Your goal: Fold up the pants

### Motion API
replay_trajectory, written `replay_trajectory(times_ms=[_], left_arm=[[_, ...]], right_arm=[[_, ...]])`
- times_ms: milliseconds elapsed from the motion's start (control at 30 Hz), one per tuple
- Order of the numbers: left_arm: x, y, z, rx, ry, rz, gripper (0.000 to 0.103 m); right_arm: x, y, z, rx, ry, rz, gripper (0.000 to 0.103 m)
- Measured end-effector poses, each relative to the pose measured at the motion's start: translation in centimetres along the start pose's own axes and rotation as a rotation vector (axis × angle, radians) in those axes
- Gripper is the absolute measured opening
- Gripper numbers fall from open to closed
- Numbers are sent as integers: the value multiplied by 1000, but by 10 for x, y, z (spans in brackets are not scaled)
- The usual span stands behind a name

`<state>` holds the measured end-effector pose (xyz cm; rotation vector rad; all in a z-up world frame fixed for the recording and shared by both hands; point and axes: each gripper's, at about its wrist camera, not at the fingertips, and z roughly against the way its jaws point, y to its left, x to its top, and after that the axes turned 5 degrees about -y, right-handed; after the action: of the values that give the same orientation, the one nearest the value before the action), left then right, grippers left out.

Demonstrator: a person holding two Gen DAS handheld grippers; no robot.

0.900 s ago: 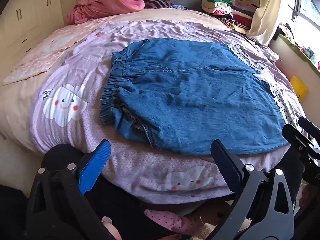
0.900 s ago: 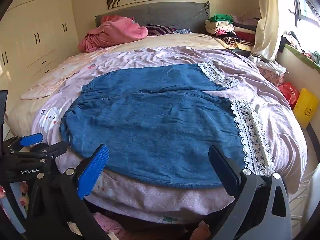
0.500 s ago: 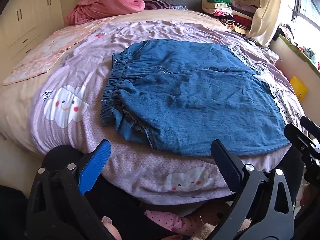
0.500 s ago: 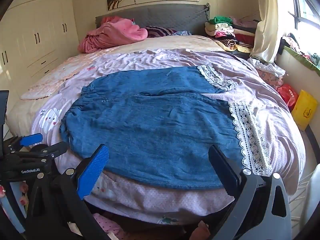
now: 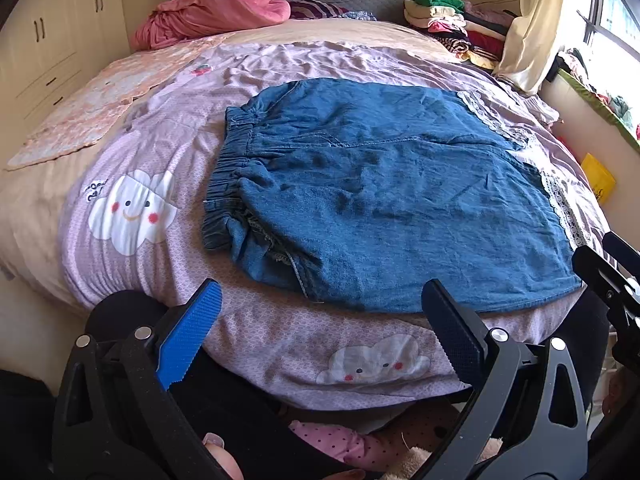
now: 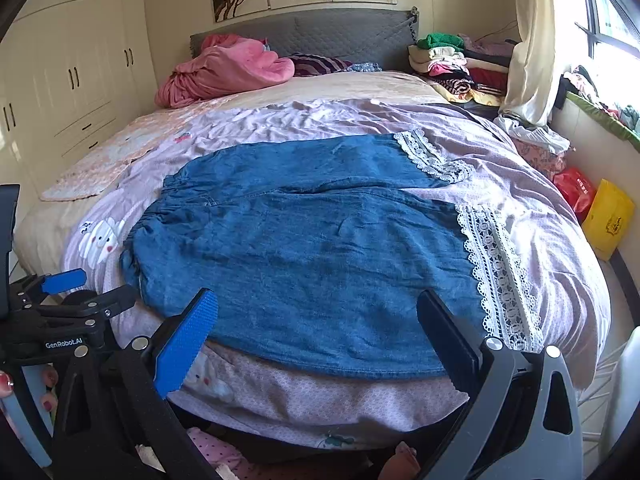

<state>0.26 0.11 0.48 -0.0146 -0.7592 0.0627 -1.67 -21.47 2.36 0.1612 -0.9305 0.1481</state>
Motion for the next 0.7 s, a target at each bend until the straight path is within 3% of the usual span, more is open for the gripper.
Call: replay_trajectory(times_ms=[700], left_arm=[[-1, 3, 1, 4, -8, 5, 94]], right_arm=[[-1, 0, 0, 2, 4, 1, 99]])
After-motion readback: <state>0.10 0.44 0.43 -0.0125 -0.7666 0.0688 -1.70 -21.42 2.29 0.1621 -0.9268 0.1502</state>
